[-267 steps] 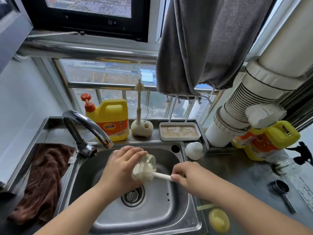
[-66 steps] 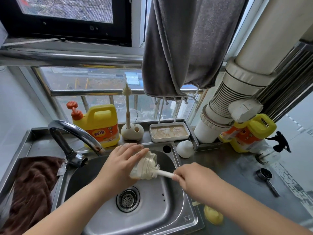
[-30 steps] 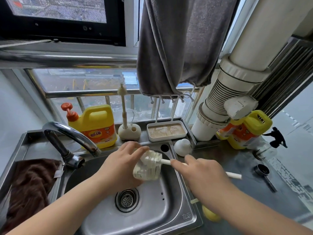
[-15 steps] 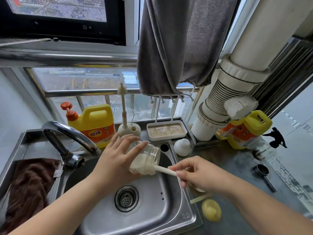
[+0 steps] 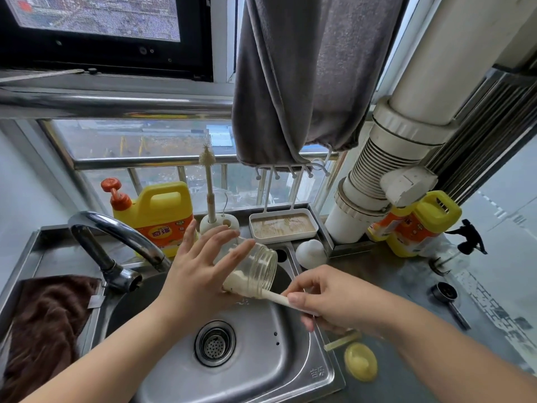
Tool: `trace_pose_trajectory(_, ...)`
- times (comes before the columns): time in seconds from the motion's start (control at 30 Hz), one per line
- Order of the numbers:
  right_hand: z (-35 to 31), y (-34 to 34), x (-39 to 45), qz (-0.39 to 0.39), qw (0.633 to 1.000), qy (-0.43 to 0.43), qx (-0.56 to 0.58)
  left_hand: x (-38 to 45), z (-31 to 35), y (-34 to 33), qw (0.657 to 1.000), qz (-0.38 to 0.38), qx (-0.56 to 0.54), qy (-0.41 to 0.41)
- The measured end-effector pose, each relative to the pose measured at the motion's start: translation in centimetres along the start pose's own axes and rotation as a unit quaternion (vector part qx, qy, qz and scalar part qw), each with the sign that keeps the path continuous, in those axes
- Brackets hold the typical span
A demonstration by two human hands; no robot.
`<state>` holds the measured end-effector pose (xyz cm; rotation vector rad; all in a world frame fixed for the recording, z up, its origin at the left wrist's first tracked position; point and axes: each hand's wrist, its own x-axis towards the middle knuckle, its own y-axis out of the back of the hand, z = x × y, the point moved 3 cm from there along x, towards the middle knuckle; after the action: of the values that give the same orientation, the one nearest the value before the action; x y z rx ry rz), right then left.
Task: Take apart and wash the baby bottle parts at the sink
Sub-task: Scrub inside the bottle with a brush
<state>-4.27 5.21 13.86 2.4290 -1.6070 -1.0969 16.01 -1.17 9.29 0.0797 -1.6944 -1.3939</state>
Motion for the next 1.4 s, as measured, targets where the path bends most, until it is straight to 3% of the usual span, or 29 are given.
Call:
trace_pose_trajectory(0.07, 0.4, -0.1, -0.2, -0.060, 0.994, -0.023, 0.084, 0.0, 0.1, 0.1, 1.000, 0.002, 0.005, -0.016)
trace_pose_trajectory(0.13, 0.6, -0.3, -0.4, -0.076, 0.994, -0.031, 0.070, -0.2, 0.1, 0.0, 1.000, -0.004, 0.010, -0.018)
trace_pose_trajectory(0.23, 0.1, 0.5, 0.0, 0.045, 0.988, -0.012, -0.147, -0.4, 0.2, -0.2, 1.000, -0.014, -0.007, 0.002)
trace_pose_trajectory(0.3, -0.6, 1.2, 0.1, 0.182, 0.931, 0.038, -0.314, -0.4, 0.1, -0.5, 0.999, -0.023, -0.016, 0.017)
trace_pose_trajectory(0.37, -1.2, 1.2, -0.2, 0.303, 0.813, 0.113, -0.485, 0.1, -0.1, -0.7, 0.999, -0.030, -0.018, 0.031)
trace_pose_trajectory(0.4, -0.9, 1.0, -0.2, 0.342, 0.767, 0.155, -0.520, 0.3, -0.2, -0.6, 0.999, -0.031, -0.016, 0.035)
trace_pose_trajectory(0.47, -0.6, 0.3, -0.5, 0.357, 0.731, 0.201, -0.546, 0.6, -0.5, -0.5, 0.999, -0.041, -0.012, 0.030)
trace_pose_trajectory(0.5, -0.5, 0.0, -0.4, 0.339, 0.740, 0.198, -0.547, 0.6, -0.6, -0.5, 0.998, -0.051, -0.006, 0.023)
trace_pose_trajectory(0.53, -0.3, -0.3, -0.1, 0.309, 0.776, 0.162, -0.526, 0.4, -0.7, -0.6, 0.998, -0.058, -0.001, 0.018)
trace_pose_trajectory(0.6, 0.6, -0.7, 0.4, 0.185, 0.891, 0.085, -0.405, -0.2, -0.8, -0.9, 0.998, -0.057, 0.007, -0.001)
trace_pose_trajectory(0.63, 1.0, -0.6, 0.5, 0.126, 0.925, 0.071, -0.352, -0.6, -0.7, -1.1, 0.999, -0.052, 0.009, -0.013)
trace_pose_trajectory(0.73, 1.4, -0.1, 0.2, 0.019, 0.988, 0.017, -0.155, -1.0, -0.5, -1.1, 0.999, -0.040, -0.005, -0.017)
trace_pose_trajectory(0.83, 1.8, -0.5, -0.3, -0.022, 0.998, -0.023, -0.055, -0.8, -0.4, -1.2, 0.999, -0.043, 0.003, -0.022)
trace_pose_trajectory(0.9, 2.0, -0.3, 0.2, 0.034, 0.984, -0.012, -0.176, -1.0, -0.4, -1.7, 0.998, -0.052, 0.016, -0.024)
trace_pose_trajectory(0.93, 1.9, 0.0, 0.5, 0.083, 0.960, 0.004, -0.269, -1.1, -0.4, -1.9, 0.998, -0.059, 0.013, -0.014)
trace_pose_trajectory(1.0, 1.5, 0.6, 0.8, 0.219, 0.872, 0.050, -0.435, -1.4, -0.4, -2.2, 0.997, -0.081, -0.005, 0.014)
trace_pose_trajectory(1.07, 1.4, 1.1, 0.9, 0.317, 0.785, 0.123, -0.517, -1.4, -0.5, -2.1, 0.995, -0.094, -0.024, 0.032)
trace_pose_trajectory(1.13, 1.1, 1.0, 0.6, 0.331, 0.767, 0.166, -0.523, -1.1, -0.5, -1.8, 0.996, -0.080, -0.018, 0.032)
trace_pose_trajectory(1.2, 1.1, 0.5, 0.7, 0.311, 0.784, 0.131, -0.521, -0.8, -0.7, -1.4, 0.998, -0.050, -0.006, 0.034)
trace_pose_trajectory(1.3, 2.0, 0.2, 0.9, 0.181, 0.906, 0.048, -0.379, -0.8, -1.0, -1.2, 0.999, -0.023, 0.014, 0.027)
trace_pose_trajectory(1.4, 1.7, 0.4, 0.7, 0.033, 0.977, 0.003, -0.213, -1.4, -1.2, -1.4, 0.999, -0.028, 0.044, -0.003)
